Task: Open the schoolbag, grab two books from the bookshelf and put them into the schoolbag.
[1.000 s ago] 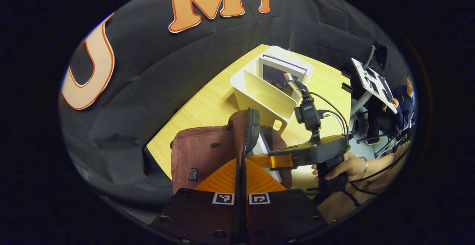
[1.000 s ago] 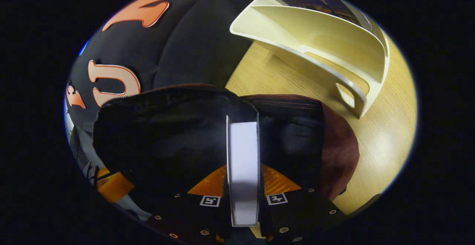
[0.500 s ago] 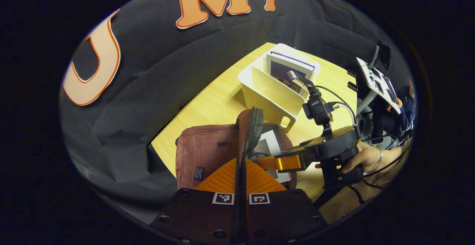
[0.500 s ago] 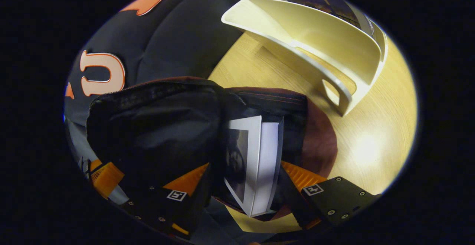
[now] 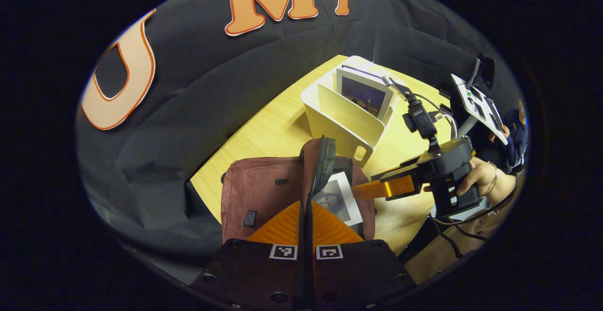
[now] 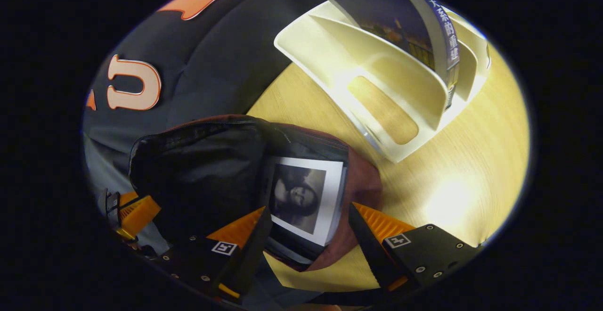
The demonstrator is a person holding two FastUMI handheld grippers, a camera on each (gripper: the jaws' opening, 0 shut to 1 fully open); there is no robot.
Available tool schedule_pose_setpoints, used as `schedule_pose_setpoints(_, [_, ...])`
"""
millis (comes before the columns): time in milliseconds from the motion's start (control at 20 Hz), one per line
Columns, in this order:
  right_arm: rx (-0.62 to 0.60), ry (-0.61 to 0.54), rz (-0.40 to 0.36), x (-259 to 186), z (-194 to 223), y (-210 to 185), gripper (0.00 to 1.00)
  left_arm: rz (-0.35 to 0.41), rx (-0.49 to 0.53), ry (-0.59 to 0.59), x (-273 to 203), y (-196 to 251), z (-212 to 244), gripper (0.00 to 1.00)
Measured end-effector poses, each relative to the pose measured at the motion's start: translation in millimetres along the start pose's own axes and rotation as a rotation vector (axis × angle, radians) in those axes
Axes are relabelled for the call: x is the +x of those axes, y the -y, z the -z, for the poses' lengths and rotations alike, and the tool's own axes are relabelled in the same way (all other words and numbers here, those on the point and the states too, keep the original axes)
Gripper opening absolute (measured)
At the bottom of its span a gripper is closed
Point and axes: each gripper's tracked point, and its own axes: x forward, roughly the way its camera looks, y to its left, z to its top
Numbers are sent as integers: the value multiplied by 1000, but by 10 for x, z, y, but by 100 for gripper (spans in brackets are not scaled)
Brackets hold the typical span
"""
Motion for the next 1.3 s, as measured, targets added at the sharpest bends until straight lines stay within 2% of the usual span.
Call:
schedule_pose_setpoints(150, [-45, 13, 32, -309, -32, 244, 97, 11, 6, 3, 27, 42, 1, 0])
schedule_pose_setpoints(300, [-128, 55, 115, -738, -210, 552, 97, 26, 11, 3, 89, 89, 2, 0])
schedule_pose_setpoints(550, [-247, 116, 241, -1470, -613, 852, 98, 53, 20, 2, 148, 132, 0, 0])
schedule_pose_setpoints(800, [-365, 168, 319, -1999, -1255, 718, 97, 69, 12, -2, 229, 123, 24, 1])
schedule_pose_setpoints(900, [-406, 180, 310, -2104, -1516, 499, 98, 72, 18, -4, 242, 124, 46, 1])
schedule_pose_setpoints(1000, [-444, 186, 286, -2141, -1771, 267, 98, 75, 13, -4, 252, 129, 49, 1])
schedule_pose_setpoints(1150, [-515, 178, 315, -2076, -2135, 94, 97, 79, -1, -7, 280, 123, 77, 0])
schedule_pose_setpoints(1300, [-549, 120, 334, -1837, -2401, 48, 98, 80, -18, -12, 283, 114, 117, 1])
